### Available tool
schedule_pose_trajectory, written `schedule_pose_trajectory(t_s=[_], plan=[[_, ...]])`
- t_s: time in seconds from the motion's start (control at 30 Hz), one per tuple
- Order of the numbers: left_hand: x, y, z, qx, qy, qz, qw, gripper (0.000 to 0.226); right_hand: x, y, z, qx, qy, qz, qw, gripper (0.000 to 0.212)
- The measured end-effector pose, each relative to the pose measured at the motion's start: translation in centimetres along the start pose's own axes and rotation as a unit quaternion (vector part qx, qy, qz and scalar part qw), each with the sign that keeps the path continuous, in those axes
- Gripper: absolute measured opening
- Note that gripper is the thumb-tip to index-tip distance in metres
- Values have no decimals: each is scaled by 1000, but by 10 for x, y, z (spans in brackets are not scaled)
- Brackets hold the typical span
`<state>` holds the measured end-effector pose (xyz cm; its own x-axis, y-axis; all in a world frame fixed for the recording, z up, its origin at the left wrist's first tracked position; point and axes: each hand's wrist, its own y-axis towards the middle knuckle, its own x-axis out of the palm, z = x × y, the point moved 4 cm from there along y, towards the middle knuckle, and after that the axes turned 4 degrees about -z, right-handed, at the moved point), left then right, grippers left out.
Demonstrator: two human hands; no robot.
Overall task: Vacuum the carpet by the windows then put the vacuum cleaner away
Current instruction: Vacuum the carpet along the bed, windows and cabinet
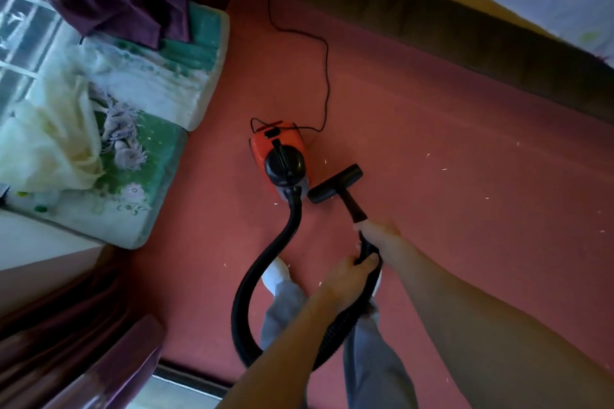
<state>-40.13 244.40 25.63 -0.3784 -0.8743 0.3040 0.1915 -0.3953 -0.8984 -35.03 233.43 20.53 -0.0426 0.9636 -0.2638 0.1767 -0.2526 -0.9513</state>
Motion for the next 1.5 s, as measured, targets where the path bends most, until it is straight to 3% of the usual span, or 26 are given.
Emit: schedule_pose_trajectory(t_s=[0.13,0.2,0.47,0.73,0.93,1.1,1.23,1.33,1.5], plan=[[4,23,-4,-19,-72,-6,997,44,-4,33,3,-8,-58,34,998,16],[9,30,-7,-27,-80,-18,996,48,-6,37,6,-14,-79,40,996,30],[33,32,-24,-25,-140,-26,990,43,-14,23,10,-81,-227,88,966,36],[52,58,-12,-7,-231,-20,973,30,-24,39,-14,-141,-390,105,904,32],[75,76,-6,1,-263,11,965,30,-49,58,-16,-149,-404,98,897,32],[90,75,-6,-17,-202,-5,979,29,-66,72,5,-124,-317,80,937,30],[89,67,-20,-49,-106,-25,993,38,-83,72,51,-47,-144,78,985,34],[86,68,-38,-55,18,-20,998,55,-87,57,86,5,-7,67,998,20],[74,55,-37,-35,81,-17,996,22,-67,47,101,14,144,40,989,21]])
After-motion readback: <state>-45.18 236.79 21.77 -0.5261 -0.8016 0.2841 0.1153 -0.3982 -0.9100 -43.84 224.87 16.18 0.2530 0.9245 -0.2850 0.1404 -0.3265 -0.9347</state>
